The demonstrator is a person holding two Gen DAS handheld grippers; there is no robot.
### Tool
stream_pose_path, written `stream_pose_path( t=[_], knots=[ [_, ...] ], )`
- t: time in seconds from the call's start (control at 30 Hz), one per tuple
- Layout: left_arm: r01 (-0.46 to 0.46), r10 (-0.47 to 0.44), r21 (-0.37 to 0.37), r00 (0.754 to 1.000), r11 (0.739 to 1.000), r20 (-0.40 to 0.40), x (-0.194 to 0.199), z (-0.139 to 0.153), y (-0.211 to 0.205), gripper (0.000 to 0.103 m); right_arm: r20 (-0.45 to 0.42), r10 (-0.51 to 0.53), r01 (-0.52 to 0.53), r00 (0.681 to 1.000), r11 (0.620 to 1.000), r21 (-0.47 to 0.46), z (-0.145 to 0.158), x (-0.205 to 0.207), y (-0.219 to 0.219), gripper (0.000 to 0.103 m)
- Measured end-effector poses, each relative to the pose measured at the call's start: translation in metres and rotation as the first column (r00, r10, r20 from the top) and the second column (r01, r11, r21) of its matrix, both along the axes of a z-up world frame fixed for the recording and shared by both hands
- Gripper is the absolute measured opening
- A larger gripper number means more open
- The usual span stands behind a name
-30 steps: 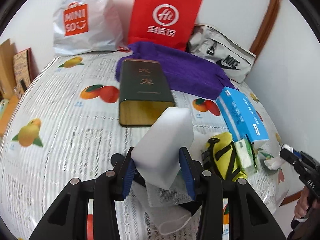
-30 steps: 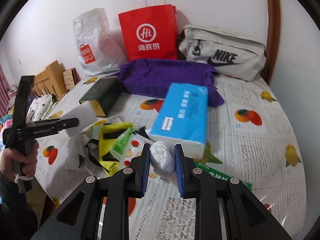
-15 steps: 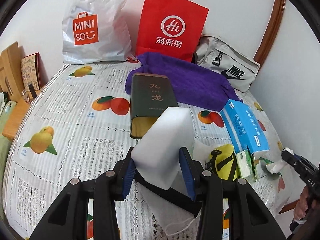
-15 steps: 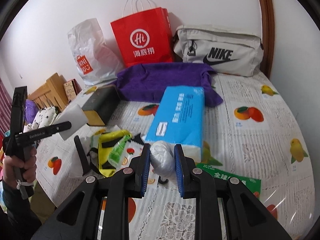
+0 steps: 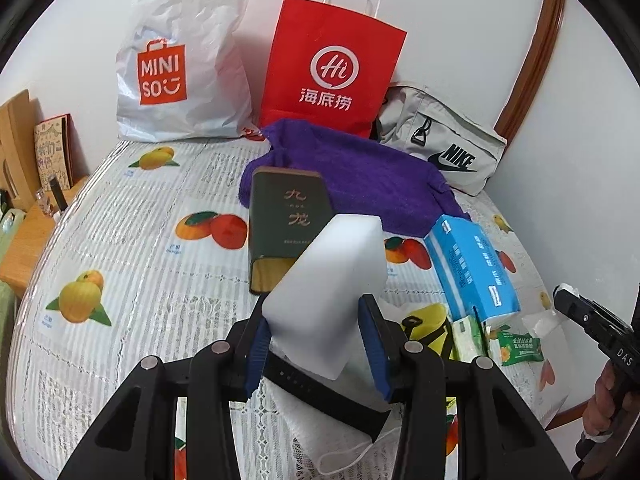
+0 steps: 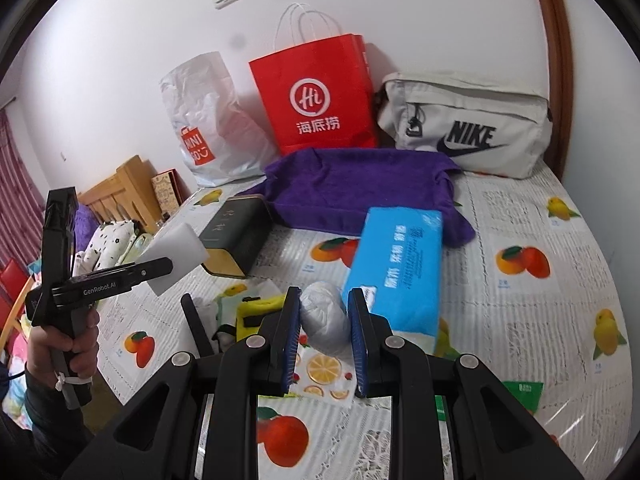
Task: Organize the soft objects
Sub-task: 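Carry the foam block and tissue in both tools over the purple towel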
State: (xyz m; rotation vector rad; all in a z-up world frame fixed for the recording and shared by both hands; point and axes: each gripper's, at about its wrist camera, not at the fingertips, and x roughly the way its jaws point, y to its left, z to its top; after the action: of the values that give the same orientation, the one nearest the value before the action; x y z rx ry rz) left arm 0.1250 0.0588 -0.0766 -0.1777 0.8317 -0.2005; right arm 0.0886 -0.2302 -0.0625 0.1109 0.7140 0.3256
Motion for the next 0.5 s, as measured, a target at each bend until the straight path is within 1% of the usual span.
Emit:
stream_pose_path(
  t=[0.33,0.5],
  knots=[
    [0.003,-0.003,0.014,1.0,1.0,0.021,0.019,0.021,-0.003,0.041,0.024,-0.039,0.04,0.999,0.998,-0.041,0.017,0.018,-0.009,0.023],
    [0.003,-0.004,0.025,1.0,1.0,0.019,0.04,0.029,-0.004,0.041,0.033,-0.056,0.058,0.998,0.997,-0.05,0.024,0.036,-0.016,0.023]
  ],
)
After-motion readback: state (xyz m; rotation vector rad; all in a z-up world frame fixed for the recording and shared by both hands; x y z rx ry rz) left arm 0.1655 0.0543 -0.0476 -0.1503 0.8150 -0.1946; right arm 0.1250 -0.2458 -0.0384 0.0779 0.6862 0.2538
